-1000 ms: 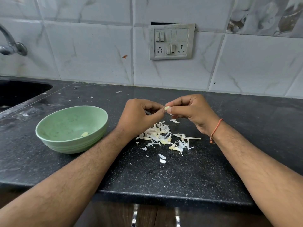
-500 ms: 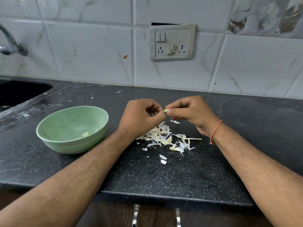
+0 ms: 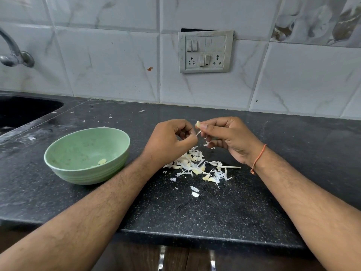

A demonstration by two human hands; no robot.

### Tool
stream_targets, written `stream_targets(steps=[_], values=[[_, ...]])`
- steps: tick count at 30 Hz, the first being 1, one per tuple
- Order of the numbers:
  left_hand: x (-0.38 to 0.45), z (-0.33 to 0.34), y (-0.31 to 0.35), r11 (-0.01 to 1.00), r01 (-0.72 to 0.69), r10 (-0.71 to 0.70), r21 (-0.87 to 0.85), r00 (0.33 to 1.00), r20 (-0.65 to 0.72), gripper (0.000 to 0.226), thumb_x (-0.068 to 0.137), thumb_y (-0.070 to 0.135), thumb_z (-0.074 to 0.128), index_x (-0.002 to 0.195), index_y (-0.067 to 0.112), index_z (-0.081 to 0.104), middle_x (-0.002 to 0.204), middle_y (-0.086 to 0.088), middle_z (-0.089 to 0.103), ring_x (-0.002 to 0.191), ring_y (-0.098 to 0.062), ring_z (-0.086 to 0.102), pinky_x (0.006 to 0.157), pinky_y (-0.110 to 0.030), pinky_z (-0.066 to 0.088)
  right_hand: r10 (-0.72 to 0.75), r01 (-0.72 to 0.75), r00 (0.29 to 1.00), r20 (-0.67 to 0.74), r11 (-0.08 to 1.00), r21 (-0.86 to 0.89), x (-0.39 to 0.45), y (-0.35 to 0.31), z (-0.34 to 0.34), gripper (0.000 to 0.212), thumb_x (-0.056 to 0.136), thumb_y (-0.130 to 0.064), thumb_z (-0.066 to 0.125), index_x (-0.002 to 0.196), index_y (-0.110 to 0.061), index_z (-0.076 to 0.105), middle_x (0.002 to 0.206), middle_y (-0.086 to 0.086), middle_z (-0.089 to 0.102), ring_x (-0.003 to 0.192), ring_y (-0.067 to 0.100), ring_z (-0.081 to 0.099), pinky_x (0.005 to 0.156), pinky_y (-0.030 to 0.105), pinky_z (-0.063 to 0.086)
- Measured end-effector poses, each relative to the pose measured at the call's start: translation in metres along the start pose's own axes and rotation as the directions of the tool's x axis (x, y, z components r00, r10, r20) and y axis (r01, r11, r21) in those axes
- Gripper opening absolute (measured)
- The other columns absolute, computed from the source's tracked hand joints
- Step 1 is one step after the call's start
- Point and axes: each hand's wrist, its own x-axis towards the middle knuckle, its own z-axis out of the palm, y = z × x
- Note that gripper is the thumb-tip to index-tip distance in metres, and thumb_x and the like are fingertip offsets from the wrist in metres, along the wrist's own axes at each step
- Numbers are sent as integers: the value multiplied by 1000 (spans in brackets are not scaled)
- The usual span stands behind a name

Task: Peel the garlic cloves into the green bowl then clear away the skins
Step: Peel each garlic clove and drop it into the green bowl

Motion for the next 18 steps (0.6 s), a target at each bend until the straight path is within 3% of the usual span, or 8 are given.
stream_targets(steps=[9, 11, 14, 16, 18], values=[[-4, 0, 3, 1000, -27, 27, -2, 991, 128, 20, 90, 18, 68, 74, 20, 80, 71, 14, 74, 63, 3, 64, 63, -8, 43, 5, -3, 1000, -28, 997, 78, 3, 2, -6, 34, 84, -24, 80, 114, -8, 81, 99, 7, 73, 77, 14, 59, 61, 26, 51], [-3, 0, 0, 1000, -27, 26, 12, 992, 120, 21, 93, 21, 71, 75, 22, 81, 71, 15, 75, 64, 2, 66, 64, -11, 45, 2, 0, 1000, -29, 999, 43, 4, 3, -6, 28, 88, -18, 79, 115, -10, 81, 101, 7, 75, 80, 15, 61, 63, 27, 53], [-1, 0, -4, 999, -35, 35, 2, 992, 118, 2, 88, 25, 84, 90, 25, 82, 79, 15, 77, 76, -5, 73, 72, -15, 53, -15, 14, 999, -41, 1000, -8, 5, 5, -5, 19, 93, -10, 77, 111, -13, 83, 102, 9, 76, 84, 18, 62, 66, 29, 56], [0, 1, -7, 1000, -29, 30, -4, 994, 101, 13, 88, 22, 83, 99, 27, 82, 82, 14, 78, 77, -7, 73, 73, -15, 54, -44, 41, 997, -57, 998, -51, 5, 6, -4, 17, 94, -9, 77, 109, -15, 84, 102, 15, 75, 87, 21, 62, 68, 31, 57], [1, 1, -7, 1000, -2, 1, 17, 997, 81, 14, 91, 21, 76, 98, 31, 83, 81, 15, 79, 74, -10, 74, 70, -25, 60, -87, 79, 993, -74, 991, -104, 6, 7, -4, 16, 94, -10, 78, 108, -16, 84, 101, 20, 74, 86, 21, 62, 69, 33, 58]])
